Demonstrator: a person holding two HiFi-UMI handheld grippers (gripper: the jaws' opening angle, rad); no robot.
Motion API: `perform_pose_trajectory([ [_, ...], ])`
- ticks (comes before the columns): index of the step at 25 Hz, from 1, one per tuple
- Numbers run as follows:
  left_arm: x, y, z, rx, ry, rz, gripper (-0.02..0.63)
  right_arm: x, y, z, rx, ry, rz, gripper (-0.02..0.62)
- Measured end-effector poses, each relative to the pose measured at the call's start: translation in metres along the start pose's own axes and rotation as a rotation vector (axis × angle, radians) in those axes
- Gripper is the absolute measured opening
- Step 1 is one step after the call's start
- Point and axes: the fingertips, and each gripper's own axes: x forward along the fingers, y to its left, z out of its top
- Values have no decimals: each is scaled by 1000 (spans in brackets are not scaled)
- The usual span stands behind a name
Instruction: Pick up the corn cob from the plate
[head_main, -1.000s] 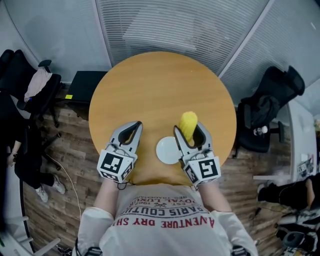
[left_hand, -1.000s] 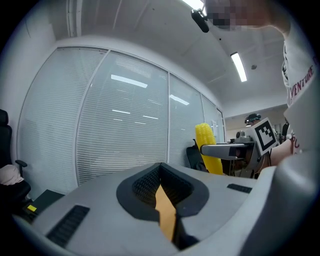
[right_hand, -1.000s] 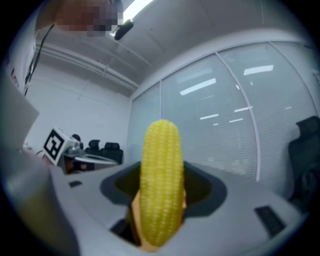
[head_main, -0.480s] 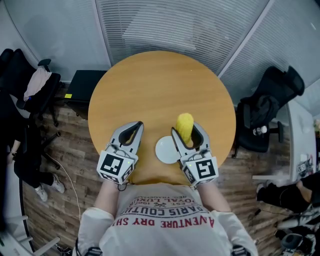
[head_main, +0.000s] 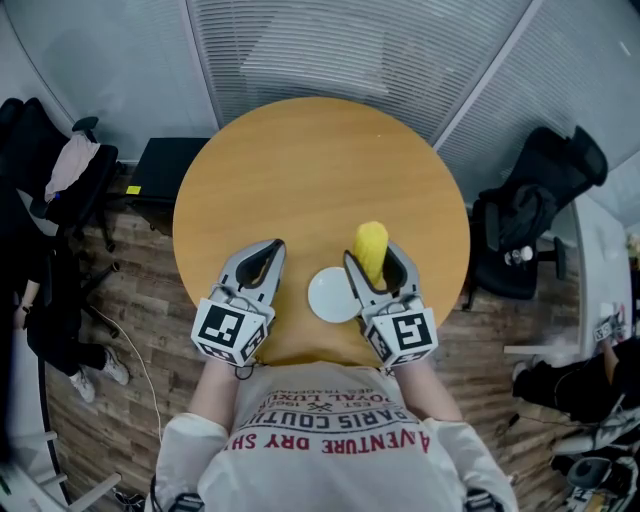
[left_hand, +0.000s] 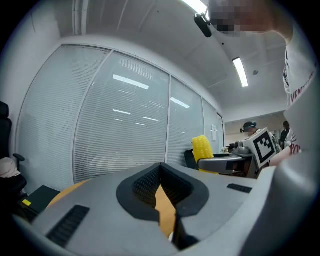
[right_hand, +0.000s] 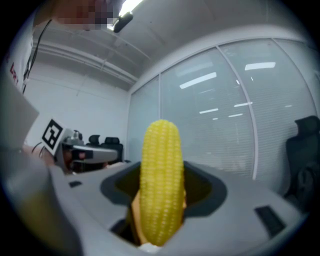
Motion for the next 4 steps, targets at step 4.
perform_pose_trajectory([
  [4,-4,-1,1,1,-2,1,35,-3,0,-7,3,15,-13,264],
])
